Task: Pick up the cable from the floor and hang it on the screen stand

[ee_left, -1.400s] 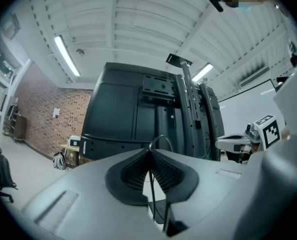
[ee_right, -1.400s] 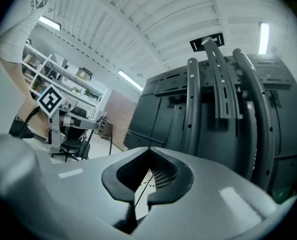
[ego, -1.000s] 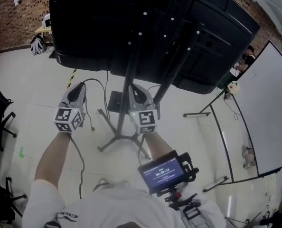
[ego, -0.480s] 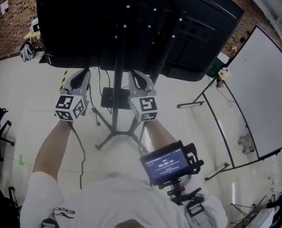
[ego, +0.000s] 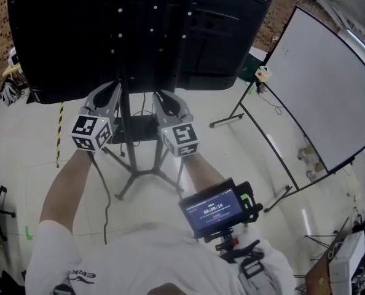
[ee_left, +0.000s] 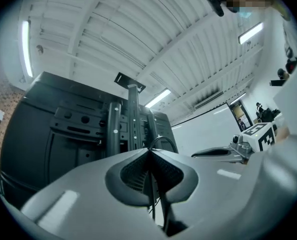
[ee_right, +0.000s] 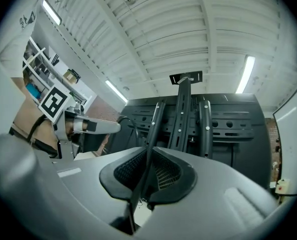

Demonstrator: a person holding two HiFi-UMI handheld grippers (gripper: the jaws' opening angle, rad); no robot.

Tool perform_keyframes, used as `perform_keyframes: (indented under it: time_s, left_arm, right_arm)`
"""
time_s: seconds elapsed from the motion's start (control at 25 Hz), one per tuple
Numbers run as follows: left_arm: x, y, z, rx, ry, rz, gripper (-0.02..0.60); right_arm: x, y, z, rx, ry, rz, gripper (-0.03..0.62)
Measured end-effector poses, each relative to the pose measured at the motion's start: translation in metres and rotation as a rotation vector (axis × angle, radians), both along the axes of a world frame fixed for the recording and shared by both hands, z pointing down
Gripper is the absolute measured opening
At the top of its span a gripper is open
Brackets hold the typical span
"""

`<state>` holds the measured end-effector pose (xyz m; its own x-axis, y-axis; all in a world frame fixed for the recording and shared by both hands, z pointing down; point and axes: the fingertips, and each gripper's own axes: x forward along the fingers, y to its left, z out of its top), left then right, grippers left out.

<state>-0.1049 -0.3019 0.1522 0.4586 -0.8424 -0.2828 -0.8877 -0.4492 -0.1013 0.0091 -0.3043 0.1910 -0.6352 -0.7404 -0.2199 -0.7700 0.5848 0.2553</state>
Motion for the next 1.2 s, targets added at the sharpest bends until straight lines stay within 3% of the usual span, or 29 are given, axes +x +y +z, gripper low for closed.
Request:
perform_keyframes:
  time_s: [0.28,0.4,0.48,0.6,0.92,1.2]
  left_arm:
    - [0.069,-0.007,-0.016,0.017,-0.020,0.133,0.012]
    - [0.090,-0.005,-0.019,0.027,-0.035,0.176,0.012]
    - [0.098,-0.003,-0.019,0.028,-0.043,0.194,0.012]
    - [0.104,-0.003,-0.018,0.023,-0.051,0.206,0.012]
    - [0.097,-0.002,-0.009,0.008,-0.052,0.198,0.014]
    - [0.085,-0.009,0.025,-0.044,-0.003,0.175,0.014]
  right_arm:
    - [0.038,-0.009,0.009,-0.066,0.061,0.054,0.130]
    - [0.050,-0.015,0.006,-0.061,0.065,0.089,0.130]
    - [0.058,-0.017,-0.001,-0.038,0.054,0.119,0.096]
    - [0.067,-0.022,-0.006,-0.025,0.055,0.166,0.025]
    - [0.074,-0.027,-0.026,0.012,0.065,0.199,0.023]
    - [0.057,-0.036,-0.053,0.046,0.113,0.184,0.032]
